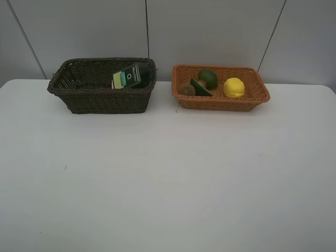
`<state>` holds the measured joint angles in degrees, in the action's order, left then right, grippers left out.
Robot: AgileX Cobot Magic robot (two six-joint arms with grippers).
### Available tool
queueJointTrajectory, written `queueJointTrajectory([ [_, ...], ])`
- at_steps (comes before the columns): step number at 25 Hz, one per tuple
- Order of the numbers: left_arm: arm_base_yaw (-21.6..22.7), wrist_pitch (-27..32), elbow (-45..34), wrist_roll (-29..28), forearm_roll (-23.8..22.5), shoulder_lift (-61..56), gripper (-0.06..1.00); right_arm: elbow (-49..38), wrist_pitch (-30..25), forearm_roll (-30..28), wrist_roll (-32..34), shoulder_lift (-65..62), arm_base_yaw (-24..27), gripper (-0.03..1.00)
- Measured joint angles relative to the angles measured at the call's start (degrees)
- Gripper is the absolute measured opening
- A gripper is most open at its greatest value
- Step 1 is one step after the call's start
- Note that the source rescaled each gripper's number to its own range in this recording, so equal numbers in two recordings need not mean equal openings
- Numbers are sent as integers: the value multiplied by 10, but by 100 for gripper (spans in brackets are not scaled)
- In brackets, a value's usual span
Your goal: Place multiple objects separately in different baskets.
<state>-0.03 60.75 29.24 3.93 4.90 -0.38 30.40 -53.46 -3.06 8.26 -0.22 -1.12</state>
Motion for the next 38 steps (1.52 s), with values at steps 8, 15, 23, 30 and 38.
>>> queueJointTrajectory([
  [8, 0, 0, 0, 0, 0, 0, 100, 0, -1, 0, 0, 0, 0, 100],
  [15, 0, 0, 0, 0, 0, 0, 100, -4, -51, -1, -7, 0, 0, 100],
  [23, 0, 0, 0, 0, 0, 0, 100, -12, -73, 0, -32, 0, 0, 100],
  [30, 0, 0, 0, 0, 0, 0, 100, -12, -73, 0, -35, 0, 0, 100],
  [38, 0, 0, 0, 0, 0, 0, 100, -12, -73, 0, -35, 0, 0, 100],
])
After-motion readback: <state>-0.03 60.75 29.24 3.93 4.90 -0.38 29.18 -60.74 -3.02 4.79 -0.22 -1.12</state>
